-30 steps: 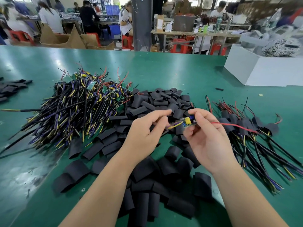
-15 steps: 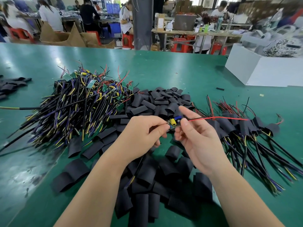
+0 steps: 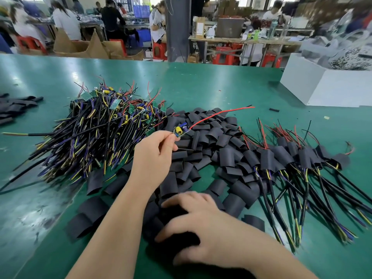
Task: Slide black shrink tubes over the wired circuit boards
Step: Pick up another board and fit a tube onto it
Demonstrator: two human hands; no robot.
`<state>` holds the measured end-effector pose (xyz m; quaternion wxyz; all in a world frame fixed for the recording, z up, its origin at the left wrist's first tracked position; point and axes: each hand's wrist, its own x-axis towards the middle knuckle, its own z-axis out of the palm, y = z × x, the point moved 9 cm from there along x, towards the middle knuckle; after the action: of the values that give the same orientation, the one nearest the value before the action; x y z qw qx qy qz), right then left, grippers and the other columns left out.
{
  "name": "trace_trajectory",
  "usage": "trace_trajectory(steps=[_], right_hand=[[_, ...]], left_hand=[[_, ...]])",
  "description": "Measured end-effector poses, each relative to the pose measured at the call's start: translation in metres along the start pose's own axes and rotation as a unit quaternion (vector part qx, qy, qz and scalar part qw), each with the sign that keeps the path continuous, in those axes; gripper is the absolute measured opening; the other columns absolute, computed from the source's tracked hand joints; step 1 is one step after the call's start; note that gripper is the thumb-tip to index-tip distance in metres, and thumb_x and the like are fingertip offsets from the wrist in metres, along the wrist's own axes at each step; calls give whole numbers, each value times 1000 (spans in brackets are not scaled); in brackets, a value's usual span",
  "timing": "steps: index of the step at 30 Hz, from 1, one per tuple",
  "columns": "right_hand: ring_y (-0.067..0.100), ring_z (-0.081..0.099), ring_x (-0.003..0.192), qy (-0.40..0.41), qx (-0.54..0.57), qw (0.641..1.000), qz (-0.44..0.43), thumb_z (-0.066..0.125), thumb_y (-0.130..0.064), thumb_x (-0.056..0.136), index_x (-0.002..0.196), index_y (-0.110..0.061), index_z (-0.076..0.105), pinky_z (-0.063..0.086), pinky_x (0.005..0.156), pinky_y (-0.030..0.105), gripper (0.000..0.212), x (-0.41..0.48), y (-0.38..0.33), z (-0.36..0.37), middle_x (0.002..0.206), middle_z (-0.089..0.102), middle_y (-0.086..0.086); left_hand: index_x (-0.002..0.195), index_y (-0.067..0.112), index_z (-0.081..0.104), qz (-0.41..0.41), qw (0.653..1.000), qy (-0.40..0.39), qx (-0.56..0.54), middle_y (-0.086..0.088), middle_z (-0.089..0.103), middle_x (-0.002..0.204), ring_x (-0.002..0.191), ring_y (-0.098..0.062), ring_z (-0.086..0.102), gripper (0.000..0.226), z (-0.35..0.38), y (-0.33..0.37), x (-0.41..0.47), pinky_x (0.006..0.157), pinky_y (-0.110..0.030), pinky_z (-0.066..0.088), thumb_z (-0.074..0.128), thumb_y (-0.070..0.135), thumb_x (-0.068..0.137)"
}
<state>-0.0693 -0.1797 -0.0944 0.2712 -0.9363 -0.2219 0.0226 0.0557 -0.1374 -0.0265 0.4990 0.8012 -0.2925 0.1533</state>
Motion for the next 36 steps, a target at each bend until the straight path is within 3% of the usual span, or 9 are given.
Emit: trace_trajectory(steps=[4, 8, 12, 15, 18, 23, 29, 33, 36], right_hand=[[11, 41, 124, 109, -45, 989, 86, 64, -17, 87, 105, -37, 68, 26, 109, 33, 28, -2, 36, -35, 129, 45, -9], [3, 56, 103, 246, 15, 961, 123, 60, -3, 89, 100, -22, 71, 39, 95, 14, 24, -14, 53, -64, 107, 58, -13], [-1, 63, 102, 394, 200, 880, 175, 58, 2, 90, 121, -39, 50, 45, 94, 14, 52, -34, 77, -84, 103, 72, -14], [5, 70, 92, 468, 319, 794, 222, 70, 1, 82, 103, -25, 62, 55, 87, 27, 34, -50, 102, -91, 93, 75, -11], [7, 70, 79, 491, 365, 760, 220, 75, -3, 78, 79, -24, 76, 53, 72, 18, 21, -60, 109, -98, 83, 76, -4], [7, 70, 78, 491, 288, 788, 235, 74, -4, 78, 75, -25, 75, 53, 73, 21, 22, -67, 114, -106, 79, 75, -6], [-7, 58, 87, 294, 37, 937, 185, 74, -8, 76, 106, -26, 73, 37, 82, 2, 35, -28, 82, -77, 89, 63, -25], [-20, 49, 95, 226, 60, 956, 176, 76, -24, 76, 128, -35, 59, 31, 84, -2, 56, -24, 84, -66, 113, 59, -25], [-6, 58, 98, 231, 114, 940, 223, 84, -30, 70, 136, -37, 50, 37, 85, 2, 74, -32, 97, -72, 116, 63, -17]], left_hand=[[92, 12, 70, 2, 1000, 1, 14, 17, 61, 69, 60, 16, 52, 19, -1, 2, -1, 58, -2, 35, 52, 11, 97], [93, 11, 70, 11, 1000, -4, 7, 17, 61, 70, 60, 18, 52, 18, 0, 6, -4, 59, -2, 36, 52, 10, 97], [93, 13, 70, 20, 1000, 1, -10, 16, 62, 70, 55, 14, 52, 18, -5, 9, -5, 55, -3, 35, 52, 12, 97], [89, 21, 69, 13, 999, -12, -29, 16, 62, 66, 54, 8, 53, 19, -5, 8, -5, 52, -4, 35, 54, 13, 96], [84, 31, 67, 2, 998, -36, -51, 14, 65, 64, 53, -12, 55, 22, 0, 5, -5, 50, -19, 41, 55, 17, 95], [80, 36, 66, -3, 994, -86, -61, 16, 66, 69, 43, -14, 44, 24, 9, 2, -7, 42, -18, 34, 56, 20, 95], [80, 35, 68, -22, 993, -103, -62, 16, 66, 68, 41, -5, 37, 24, 11, -5, -8, 41, -15, 29, 56, 21, 95], [81, 33, 69, -35, 993, -94, -60, 15, 67, 68, 45, -11, 40, 24, 7, -11, -6, 44, -23, 33, 56, 21, 95], [82, 33, 70, -44, 993, -89, -66, 13, 67, 67, 43, -15, 38, 24, 6, -15, -5, 44, -25, 34, 56, 20, 96]])
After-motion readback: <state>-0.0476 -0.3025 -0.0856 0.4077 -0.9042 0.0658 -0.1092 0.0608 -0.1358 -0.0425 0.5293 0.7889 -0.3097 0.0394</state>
